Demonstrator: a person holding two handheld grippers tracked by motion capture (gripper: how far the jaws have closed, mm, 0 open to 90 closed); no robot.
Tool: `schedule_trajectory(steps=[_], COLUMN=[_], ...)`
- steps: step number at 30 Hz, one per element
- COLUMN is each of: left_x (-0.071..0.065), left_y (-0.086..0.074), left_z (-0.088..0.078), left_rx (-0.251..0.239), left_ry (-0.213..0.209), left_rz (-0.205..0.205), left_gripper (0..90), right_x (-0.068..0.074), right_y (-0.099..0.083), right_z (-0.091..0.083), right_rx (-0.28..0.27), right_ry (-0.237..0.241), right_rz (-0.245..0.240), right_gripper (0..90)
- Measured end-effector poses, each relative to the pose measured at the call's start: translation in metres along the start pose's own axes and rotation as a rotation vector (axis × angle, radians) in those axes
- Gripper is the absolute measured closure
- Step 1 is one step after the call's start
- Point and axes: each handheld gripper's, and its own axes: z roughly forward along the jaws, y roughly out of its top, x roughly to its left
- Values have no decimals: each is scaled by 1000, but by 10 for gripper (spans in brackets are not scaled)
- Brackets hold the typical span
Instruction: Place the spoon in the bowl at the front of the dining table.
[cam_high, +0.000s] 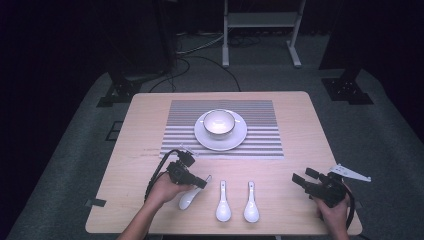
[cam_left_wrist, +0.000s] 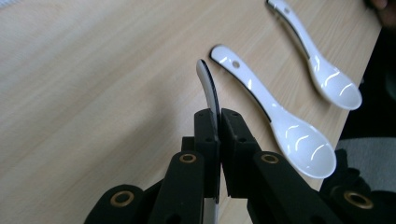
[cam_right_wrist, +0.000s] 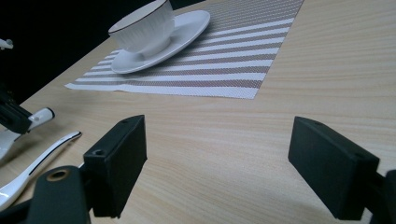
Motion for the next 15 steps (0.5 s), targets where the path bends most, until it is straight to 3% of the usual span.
schedule_trajectory(steps=[8,15], left_x=[14,26], left_y=[2,5], left_z=[-29,-43], left_rx=[-142,-243], left_ry=[-63,-103], left_rz=[-71,-118], left_gripper=[852,852], right_x=[0,0], right_y=[0,0], right_z=[0,0], right_rx=[1,1], right_ry=[0,-1], right_rz=[2,5], right_gripper=[184,184])
